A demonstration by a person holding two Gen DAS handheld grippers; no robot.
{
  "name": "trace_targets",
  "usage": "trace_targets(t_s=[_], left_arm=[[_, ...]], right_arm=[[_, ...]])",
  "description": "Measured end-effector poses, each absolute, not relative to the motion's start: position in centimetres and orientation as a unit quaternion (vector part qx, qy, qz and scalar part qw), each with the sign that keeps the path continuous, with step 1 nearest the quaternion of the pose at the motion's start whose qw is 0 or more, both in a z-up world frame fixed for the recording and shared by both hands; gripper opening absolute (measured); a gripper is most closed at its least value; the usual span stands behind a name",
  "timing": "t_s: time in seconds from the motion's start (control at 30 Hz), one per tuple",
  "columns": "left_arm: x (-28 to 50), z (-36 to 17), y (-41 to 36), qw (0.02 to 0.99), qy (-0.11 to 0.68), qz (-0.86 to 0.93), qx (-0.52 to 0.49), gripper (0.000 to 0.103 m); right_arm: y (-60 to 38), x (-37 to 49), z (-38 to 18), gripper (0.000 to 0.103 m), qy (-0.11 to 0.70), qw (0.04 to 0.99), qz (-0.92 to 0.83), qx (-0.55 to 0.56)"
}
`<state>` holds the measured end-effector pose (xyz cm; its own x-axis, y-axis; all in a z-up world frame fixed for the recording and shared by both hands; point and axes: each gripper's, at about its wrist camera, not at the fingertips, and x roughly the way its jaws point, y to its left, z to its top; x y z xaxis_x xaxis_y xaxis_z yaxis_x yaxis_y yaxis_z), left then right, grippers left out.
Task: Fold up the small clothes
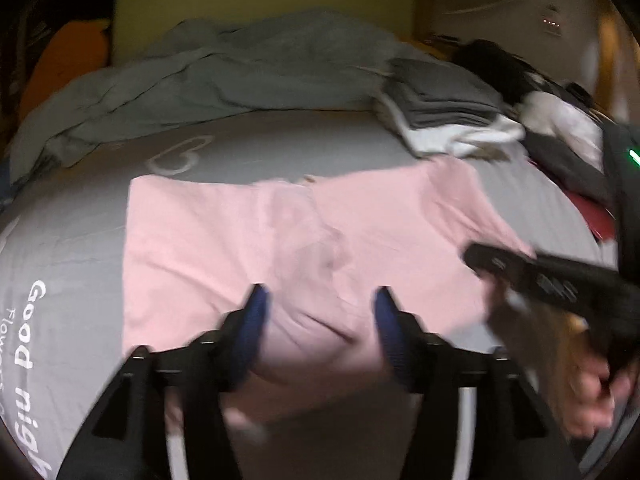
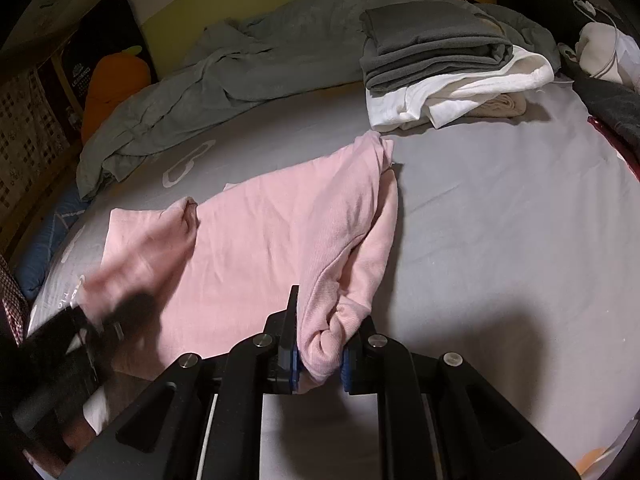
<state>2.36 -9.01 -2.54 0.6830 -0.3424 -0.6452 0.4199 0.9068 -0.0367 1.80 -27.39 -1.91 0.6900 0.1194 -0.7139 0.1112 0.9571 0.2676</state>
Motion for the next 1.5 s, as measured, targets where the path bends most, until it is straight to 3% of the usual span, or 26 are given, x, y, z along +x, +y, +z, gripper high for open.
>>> trace_targets(t_s=[0.1,0.3,0.43,0.53,0.67,0.9,1.23,1.5], left_arm=[[-0.4,-1.6,-8.8,0.916,0.319,-0.236,0.050,0.076],[-1.9,1.0,-4.0,0.952,0.257,-0.166,-0.016,0.075],[1.3,0.8,-1.4,0.943,0.280,-0.150,-0.098,0.026],[2.3,-0.4,-2.9,0.933,0.304,-0.177,-0.080,0.013],[1.0,-2.5,-6.3,0.904,0.324,-0.272,-0.059,0.012],[0.9,-4.0,-7.1,0.893,0.353,-0.273,-0.059,0.013],[-2.8,5.1,8.8,0.951,0.216,-0.138,-0.173,0.013],[-3.0,5.2,15.2,0.949,0.212,-0.108,-0.209,0.014]], right_arm=[[-27.5,1.9,-2.0,0.014,0.393,0.907,0.003,0.150],[-28.1,1.8,-2.3,0.014,0.389,0.906,0.003,0.167],[-28.0,1.5,-2.2,0.016,0.378,0.909,-0.017,0.176],[-28.0,1.1,-2.1,0.017,0.371,0.907,-0.032,0.197],[-28.4,0.6,-1.8,0.017,0.355,0.911,-0.038,0.206],[-27.8,0.0,-1.3,0.017,0.342,0.908,-0.067,0.231],[-16.8,0.1,6.4,0.015,0.246,0.966,0.020,0.081],[-6.1,0.5,2.5,0.015,0.276,0.958,0.075,-0.013]])
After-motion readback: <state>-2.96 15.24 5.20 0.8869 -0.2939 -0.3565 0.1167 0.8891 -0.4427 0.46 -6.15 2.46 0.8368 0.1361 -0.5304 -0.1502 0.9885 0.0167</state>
